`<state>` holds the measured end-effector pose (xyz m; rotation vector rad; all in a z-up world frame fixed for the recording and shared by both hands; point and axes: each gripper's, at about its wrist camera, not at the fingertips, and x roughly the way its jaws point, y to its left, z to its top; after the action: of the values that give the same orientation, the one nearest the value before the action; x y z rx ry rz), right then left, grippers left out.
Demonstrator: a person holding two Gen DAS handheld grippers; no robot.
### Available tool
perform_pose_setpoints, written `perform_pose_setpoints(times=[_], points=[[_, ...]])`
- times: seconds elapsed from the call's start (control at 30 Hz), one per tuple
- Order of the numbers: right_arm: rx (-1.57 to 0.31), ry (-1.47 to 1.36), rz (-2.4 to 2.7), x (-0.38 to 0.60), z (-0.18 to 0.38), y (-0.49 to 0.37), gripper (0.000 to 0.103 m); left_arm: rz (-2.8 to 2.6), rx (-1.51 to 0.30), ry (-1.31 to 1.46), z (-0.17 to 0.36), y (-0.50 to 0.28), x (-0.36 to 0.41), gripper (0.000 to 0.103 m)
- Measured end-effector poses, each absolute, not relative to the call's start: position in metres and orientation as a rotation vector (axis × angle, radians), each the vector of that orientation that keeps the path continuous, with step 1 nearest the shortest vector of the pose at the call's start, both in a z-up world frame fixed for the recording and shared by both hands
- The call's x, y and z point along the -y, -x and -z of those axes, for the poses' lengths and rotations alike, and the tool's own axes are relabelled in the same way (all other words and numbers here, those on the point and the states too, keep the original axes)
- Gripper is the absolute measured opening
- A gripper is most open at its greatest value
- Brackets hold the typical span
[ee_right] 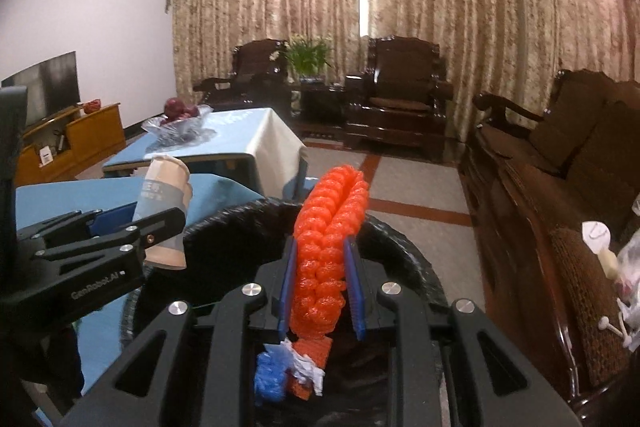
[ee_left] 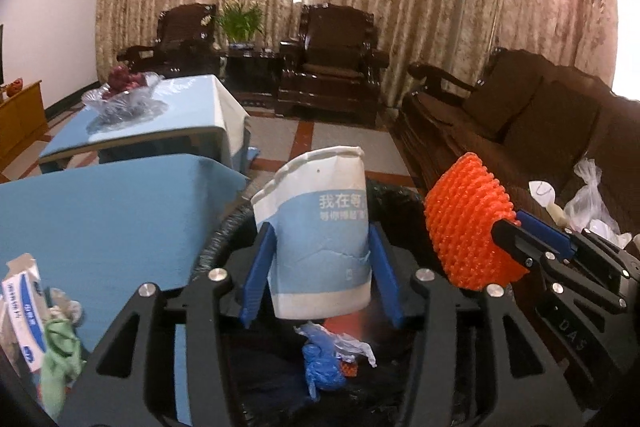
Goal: Collect trash
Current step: 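Carry the cup and coil over the black bin and open both tools, then return to the pile and grasp the white tissue with the left tool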
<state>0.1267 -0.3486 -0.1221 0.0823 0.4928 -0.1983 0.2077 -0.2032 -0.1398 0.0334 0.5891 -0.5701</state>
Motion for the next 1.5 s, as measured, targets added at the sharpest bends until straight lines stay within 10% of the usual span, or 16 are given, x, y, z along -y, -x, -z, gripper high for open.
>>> perform_pose_setpoints(times=[0.13, 0.3, 0.37, 1.5], points=[[-0.514, -0.089, 0.223, 0.354, 0.132, -0.125, 0.034, 0.590, -0.599, -0.030, 0.147, -0.210, 0.206, 0.064], [-0.507, -0.098, 0.280, 0.353, 0.133, -0.118, 0.090, 0.571, -0.591, -0.012, 0.144, -0.210, 0.193, 0.076], [-0.482, -0.093, 0.315, 0.349, 0.129, -0.113, 0.097, 0.551, -0.575, -0.010, 0.139, -0.209, 0.183, 0.081], [-0.483, -0.041, -0.208, 0.091, 0.135, -0.150, 0.092, -0.004, -0.583, 0.012, 0.142, -0.135, -0.134, 0.094]])
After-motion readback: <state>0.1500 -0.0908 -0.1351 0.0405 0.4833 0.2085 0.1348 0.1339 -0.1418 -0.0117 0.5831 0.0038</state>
